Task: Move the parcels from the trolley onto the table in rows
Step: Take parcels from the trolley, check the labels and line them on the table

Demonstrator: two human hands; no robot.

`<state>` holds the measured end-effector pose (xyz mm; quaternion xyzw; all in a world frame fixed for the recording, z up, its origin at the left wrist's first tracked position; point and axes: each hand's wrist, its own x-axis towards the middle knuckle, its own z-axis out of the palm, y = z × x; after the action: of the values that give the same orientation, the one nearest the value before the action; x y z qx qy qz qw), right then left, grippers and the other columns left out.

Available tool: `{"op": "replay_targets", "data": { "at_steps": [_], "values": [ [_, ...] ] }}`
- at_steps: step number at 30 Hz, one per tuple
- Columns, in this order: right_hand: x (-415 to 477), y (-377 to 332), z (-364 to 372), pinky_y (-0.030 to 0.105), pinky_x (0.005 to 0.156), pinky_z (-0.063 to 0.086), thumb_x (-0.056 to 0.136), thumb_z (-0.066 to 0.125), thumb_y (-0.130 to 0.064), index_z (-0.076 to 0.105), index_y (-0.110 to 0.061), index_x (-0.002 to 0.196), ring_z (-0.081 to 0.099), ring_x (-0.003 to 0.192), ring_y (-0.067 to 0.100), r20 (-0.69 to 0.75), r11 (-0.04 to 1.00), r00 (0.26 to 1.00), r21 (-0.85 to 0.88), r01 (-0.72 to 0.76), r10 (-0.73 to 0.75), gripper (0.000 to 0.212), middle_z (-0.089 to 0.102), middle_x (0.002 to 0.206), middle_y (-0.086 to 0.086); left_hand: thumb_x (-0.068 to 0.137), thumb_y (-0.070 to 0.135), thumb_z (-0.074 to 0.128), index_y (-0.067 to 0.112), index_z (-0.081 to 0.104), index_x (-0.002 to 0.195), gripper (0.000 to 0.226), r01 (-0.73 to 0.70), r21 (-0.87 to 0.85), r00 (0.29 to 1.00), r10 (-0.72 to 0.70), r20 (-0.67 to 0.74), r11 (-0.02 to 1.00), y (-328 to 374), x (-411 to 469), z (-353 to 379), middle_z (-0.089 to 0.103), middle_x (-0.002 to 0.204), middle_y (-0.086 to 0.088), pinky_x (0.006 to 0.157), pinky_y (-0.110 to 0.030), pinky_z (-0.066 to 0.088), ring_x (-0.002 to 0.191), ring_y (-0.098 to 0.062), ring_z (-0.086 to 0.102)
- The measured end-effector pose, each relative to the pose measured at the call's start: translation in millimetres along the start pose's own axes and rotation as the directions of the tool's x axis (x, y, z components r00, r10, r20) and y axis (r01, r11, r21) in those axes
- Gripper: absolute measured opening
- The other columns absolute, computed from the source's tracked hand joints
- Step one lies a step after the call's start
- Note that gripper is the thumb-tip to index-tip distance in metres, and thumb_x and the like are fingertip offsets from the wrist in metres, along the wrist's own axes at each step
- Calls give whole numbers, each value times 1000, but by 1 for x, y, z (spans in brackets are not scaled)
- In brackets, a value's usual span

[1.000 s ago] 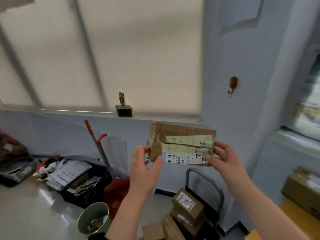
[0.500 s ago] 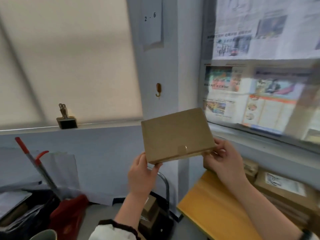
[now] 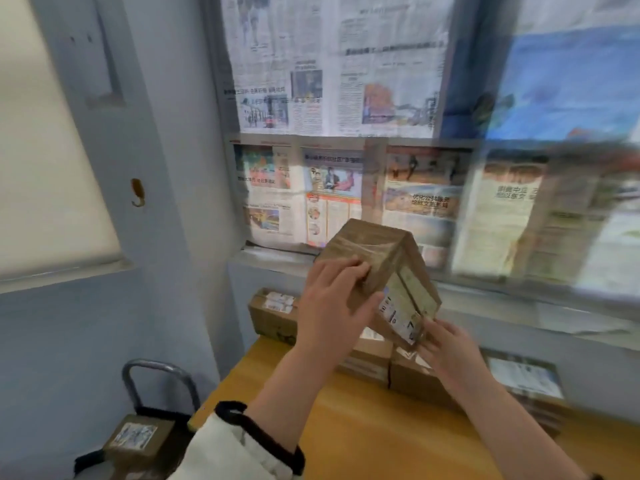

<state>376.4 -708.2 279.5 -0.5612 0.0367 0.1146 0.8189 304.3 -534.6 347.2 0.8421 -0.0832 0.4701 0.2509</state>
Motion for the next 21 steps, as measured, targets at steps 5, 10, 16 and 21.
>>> {"op": "replay_targets", "data": {
  "at_steps": [5,10,16,21],
  "values": [
    [0,-6,-48,28,55,57,95,44,-5,44,7,126,54,112,39,-43,996,998,80,-43,46,33,51,125,29,80,44,57,14,68,108,43,-186,31,979,182,95,982,56,16,49,65,112,2,89,-27,41,108,-19,49],
    [-11,-25,-80,25,60,57,93,49,-4,54,5,107,54,109,46,-154,995,984,-50,87,-93,18,53,120,35,78,35,71,25,65,110,34,112,-168,975,-76,209,979,52,13,65,58,114,17,94,-18,36,108,-3,49],
    [-43,-78,-63,22,70,47,83,66,-23,44,-36,106,55,93,4,-184,783,830,-485,390,-527,34,54,110,-8,82,26,68,22,63,98,17,720,-487,693,-545,472,494,25,4,73,72,91,7,78,-28,53,91,-14,67],
    [-60,-92,-18,32,97,37,84,63,-31,52,-22,124,42,112,16,122,177,591,-889,422,-798,42,47,113,-6,79,15,64,-1,55,109,35,790,-554,386,-490,781,-261,8,-29,88,71,100,-18,72,-36,58,94,-29,69]
  ]
}}
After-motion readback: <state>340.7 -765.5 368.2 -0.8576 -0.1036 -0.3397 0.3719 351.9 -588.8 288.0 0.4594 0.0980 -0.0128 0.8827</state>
